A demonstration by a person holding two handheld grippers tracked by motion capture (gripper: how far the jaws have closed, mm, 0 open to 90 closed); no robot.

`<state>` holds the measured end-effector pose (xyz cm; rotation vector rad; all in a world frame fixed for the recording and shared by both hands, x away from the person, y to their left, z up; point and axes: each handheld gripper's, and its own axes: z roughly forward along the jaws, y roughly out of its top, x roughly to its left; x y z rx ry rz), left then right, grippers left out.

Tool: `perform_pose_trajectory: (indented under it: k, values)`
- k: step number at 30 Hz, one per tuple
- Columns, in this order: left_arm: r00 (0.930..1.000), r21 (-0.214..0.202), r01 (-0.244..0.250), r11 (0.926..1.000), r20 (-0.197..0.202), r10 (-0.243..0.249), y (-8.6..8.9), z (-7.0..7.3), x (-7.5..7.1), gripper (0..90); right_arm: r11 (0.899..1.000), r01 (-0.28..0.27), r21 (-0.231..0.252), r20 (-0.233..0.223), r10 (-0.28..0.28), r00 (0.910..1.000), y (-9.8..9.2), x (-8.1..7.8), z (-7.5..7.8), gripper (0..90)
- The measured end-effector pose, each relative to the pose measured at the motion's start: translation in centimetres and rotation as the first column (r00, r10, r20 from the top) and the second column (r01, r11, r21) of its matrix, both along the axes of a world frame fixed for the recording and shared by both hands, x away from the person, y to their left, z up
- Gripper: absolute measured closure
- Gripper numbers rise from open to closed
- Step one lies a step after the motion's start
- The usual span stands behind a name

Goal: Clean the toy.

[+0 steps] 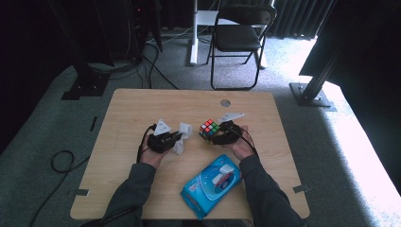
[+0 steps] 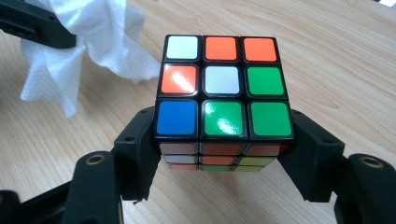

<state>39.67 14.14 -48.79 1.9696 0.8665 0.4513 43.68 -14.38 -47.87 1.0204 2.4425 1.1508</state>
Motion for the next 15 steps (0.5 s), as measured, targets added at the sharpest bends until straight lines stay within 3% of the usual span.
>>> perform_pose_trajectory:
  k: [15]
  values:
    - [0.9998, 0.009, -0.019, 0.9998, -0.010, 0.019, 0.8, -0.3, -0.1, 82.2, 1.000, 0.027, -0.009, -0.009, -0.027, 0.9996, -1.1, 0.0, -1.2, 34.4]
